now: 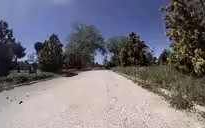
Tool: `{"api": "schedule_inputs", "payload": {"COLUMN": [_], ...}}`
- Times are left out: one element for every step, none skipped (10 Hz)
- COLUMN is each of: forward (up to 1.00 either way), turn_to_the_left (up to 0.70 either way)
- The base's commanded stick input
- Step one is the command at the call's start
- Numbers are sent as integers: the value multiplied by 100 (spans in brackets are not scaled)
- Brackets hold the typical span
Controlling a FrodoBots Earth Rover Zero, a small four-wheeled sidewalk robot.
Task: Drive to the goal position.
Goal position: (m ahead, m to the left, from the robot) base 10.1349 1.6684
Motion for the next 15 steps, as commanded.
{"api": "schedule_inputs", "payload": {"forward": [70,70,70,70,70,70,70,70,70,70,70,70,70,70,70], "turn_to_the_left": [3,3,3,3,3,3,3,3,3,3,3,3,3,3,3]}}
